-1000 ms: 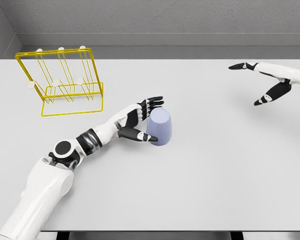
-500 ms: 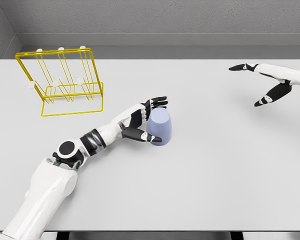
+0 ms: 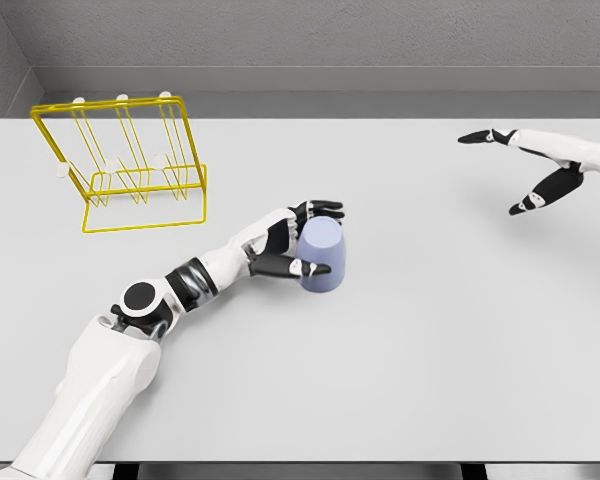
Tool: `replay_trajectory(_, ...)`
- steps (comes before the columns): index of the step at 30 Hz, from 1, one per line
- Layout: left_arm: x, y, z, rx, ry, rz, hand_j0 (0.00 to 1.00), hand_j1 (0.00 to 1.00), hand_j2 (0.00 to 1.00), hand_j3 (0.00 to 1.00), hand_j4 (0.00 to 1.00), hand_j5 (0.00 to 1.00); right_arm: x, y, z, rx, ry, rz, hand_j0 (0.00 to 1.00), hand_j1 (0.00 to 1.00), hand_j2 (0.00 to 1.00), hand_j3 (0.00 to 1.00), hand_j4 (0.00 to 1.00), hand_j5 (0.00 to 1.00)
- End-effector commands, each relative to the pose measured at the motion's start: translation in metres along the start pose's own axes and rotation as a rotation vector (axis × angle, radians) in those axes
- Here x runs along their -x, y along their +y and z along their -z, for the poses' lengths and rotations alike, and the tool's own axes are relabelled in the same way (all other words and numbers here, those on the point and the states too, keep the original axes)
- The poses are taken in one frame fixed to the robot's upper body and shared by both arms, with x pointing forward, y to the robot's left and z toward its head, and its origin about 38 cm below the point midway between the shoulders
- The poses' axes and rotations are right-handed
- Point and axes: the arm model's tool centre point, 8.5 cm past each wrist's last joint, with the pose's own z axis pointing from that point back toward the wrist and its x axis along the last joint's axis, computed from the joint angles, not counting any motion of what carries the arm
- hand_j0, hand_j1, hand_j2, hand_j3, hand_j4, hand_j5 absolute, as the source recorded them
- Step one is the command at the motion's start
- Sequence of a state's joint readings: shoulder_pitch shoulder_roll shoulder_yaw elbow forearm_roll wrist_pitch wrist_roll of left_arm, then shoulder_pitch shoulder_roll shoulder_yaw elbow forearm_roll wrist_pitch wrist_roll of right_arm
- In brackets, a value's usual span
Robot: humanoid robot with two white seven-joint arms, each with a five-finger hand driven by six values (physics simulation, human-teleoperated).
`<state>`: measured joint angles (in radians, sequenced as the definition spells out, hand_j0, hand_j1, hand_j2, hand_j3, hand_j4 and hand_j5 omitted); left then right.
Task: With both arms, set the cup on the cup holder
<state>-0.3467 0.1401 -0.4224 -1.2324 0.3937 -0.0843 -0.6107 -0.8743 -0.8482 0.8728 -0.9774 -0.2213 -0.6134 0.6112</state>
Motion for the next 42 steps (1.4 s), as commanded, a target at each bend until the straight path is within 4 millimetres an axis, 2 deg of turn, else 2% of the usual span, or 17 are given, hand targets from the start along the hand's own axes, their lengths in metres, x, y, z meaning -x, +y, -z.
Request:
replay_trajectory(1, -0.001, 0.000, 0.000, -0.002, -0.007, -0.004, 0.60, 0.60, 0.60, 0.60, 0.60, 0.60, 0.000, -0.001, 0.000, 0.006, -0.001, 0.006, 1.00, 1.00, 1.00, 1.00, 1.00, 1.00)
replay_trajectory(6, -0.002, 0.000, 0.000, -0.001, -0.008, -0.004, 0.60, 0.60, 0.60, 0.60, 0.60, 0.60, 0.000, 0.000, 0.001, 0.006, -0.005, 0.009, 1.00, 1.00, 1.00, 1.00, 1.00, 1.00)
replay_trajectory(10, -0.001, 0.001, 0.000, -0.002, -0.008, -0.004, 0.51, 0.51, 0.51, 0.51, 0.51, 0.51, 0.000, 0.000, 0.001, 0.005, -0.004, 0.007, 1.00, 1.00, 1.00, 1.00, 1.00, 1.00)
replay_trajectory(15, -0.002, 0.001, -0.001, -0.002, -0.010, -0.004, 0.46, 0.46, 0.46, 0.46, 0.46, 0.46, 0.000, 0.000, 0.000, 0.005, -0.002, 0.008, 1.00, 1.00, 1.00, 1.00, 1.00, 1.00)
replay_trajectory(21, -0.003, -0.002, -0.001, 0.002, -0.017, -0.004, 0.46, 0.46, 0.46, 0.46, 0.46, 0.46, 0.000, 0.000, 0.000, 0.006, -0.003, 0.009, 1.00, 1.00, 1.00, 1.00, 1.00, 1.00)
replay_trajectory(27, -0.022, -0.004, -0.003, 0.015, -0.058, 0.028, 0.46, 0.46, 0.46, 0.46, 0.46, 0.46, -0.001, 0.000, 0.002, 0.005, -0.005, 0.008, 1.00, 1.00, 1.00, 1.00, 1.00, 1.00)
replay_trajectory(32, -0.056, -0.002, -0.032, -0.014, -0.146, 0.089, 0.45, 0.45, 0.45, 0.45, 0.45, 0.45, 0.003, -0.002, -0.001, 0.012, 0.009, 0.013, 1.00, 1.00, 1.00, 1.00, 1.00, 1.00)
replay_trajectory(36, -0.070, 0.004, -0.049, -0.031, -0.140, 0.115, 0.45, 0.45, 0.45, 0.45, 0.45, 0.45, 0.002, 0.002, 0.006, 0.007, -0.003, 0.020, 1.00, 1.00, 1.00, 1.00, 1.00, 1.00)
replay_trajectory(40, -0.100, 0.016, -0.074, -0.026, -0.190, 0.125, 0.45, 0.45, 0.45, 0.45, 0.45, 0.45, 0.002, 0.001, 0.004, 0.009, 0.001, 0.019, 1.00, 1.00, 1.00, 1.00, 1.00, 1.00)
replay_trajectory(42, -0.108, 0.029, -0.090, -0.043, -0.191, 0.125, 0.45, 0.45, 0.45, 0.45, 0.45, 0.45, 0.003, 0.002, 0.004, 0.008, 0.001, 0.020, 1.00, 1.00, 1.00, 1.00, 1.00, 1.00)
